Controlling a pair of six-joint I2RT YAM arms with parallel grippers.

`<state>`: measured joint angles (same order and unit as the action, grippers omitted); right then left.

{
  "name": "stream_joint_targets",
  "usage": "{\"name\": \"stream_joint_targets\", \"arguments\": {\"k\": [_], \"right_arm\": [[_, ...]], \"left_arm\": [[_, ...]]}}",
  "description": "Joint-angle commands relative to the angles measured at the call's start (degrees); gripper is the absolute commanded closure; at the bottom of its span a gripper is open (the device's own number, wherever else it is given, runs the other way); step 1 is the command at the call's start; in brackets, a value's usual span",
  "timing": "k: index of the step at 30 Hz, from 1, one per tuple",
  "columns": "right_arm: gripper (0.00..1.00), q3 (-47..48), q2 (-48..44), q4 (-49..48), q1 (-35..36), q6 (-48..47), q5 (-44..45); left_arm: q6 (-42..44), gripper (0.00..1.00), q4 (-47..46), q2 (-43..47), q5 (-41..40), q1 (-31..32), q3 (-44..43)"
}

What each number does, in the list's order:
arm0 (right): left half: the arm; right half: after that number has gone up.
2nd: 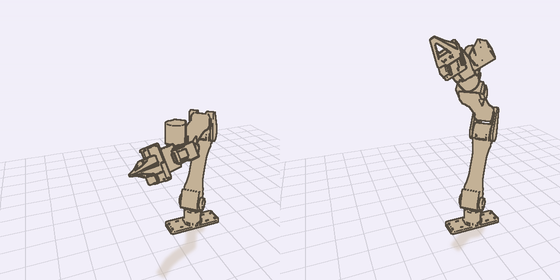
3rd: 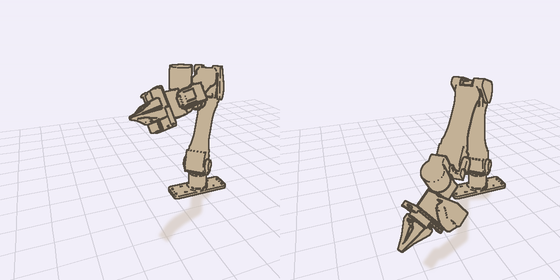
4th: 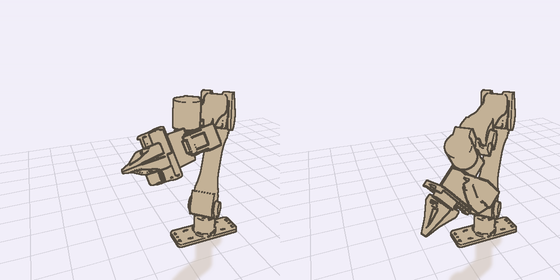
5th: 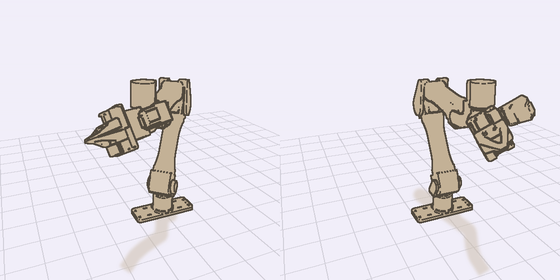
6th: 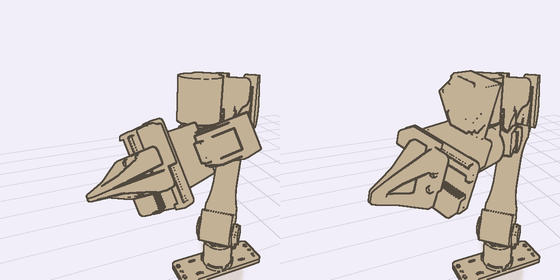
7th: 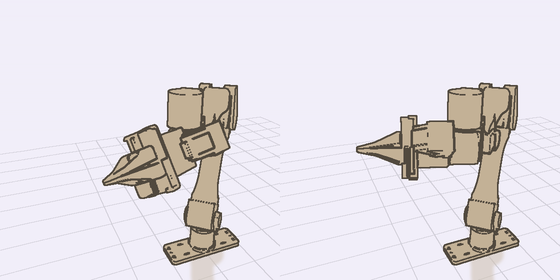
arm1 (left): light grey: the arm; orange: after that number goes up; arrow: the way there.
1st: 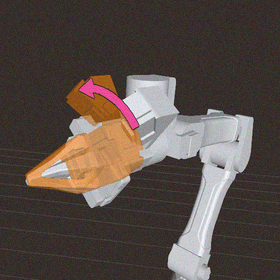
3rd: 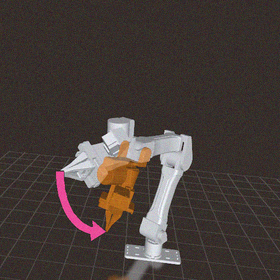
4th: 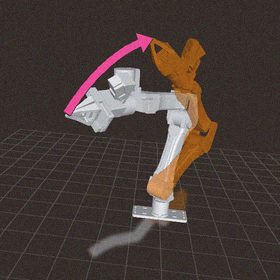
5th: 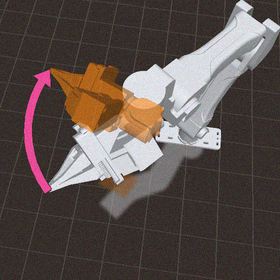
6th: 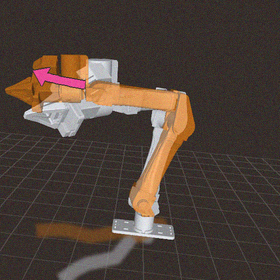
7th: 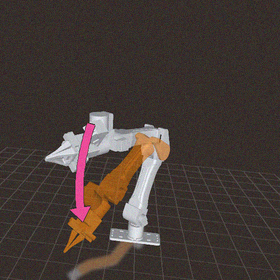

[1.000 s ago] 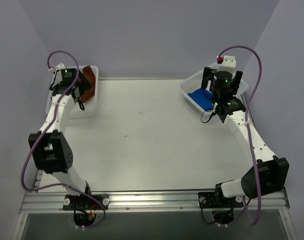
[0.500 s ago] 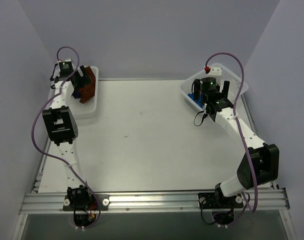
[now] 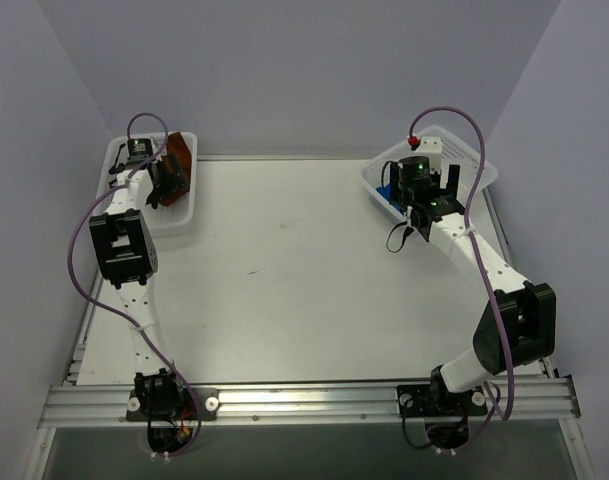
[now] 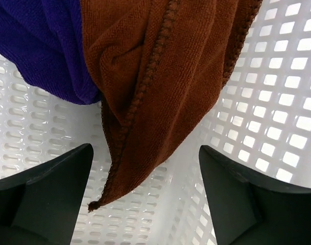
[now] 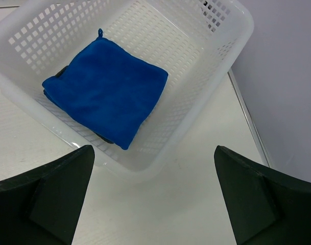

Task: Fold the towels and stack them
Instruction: Grab crumpled towel

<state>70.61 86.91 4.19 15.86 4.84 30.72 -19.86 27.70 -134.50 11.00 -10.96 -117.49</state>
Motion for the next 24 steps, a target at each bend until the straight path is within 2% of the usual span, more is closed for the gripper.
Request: {"name": "stream_joint_targets", "arguments": {"k": [1, 2, 3, 7, 15, 24], "right_arm": [[0.00, 1.64, 0.10, 0.91, 0.14, 0.52, 3.03], [0.00, 1.38, -0.08, 0.65, 0.05, 0.78, 2.94], [0.00, 1.20, -0.17, 0.13, -0.04, 1.04, 2.68], [0.00, 1.28, 0.01, 0.21, -0.04, 1.49, 1.19], [0.00, 0.32, -2.36, 0.30, -0.04, 2.28, 1.01], [0.00, -1.44, -6.40, 0.30, -0.12, 3.15, -0.57]], "left_arm": [[1.40, 0.27, 0.33, 0.38, -0.98, -0.38, -1.60], [1.23, 0.36, 0.33, 0.46, -1.25, -0.38, -1.60], [0.88, 0.58, -0.10, 0.90, -1.60, -0.38, -1.51], [0.35, 0.97, -2.21, 3.36, -1.78, -0.38, -0.02], [-1.15, 0.98, -10.64, 14.68, -3.18, -0.46, 8.59], [-1.32, 0.98, -12.67, 24.44, -0.37, -0.38, 12.72]]}}
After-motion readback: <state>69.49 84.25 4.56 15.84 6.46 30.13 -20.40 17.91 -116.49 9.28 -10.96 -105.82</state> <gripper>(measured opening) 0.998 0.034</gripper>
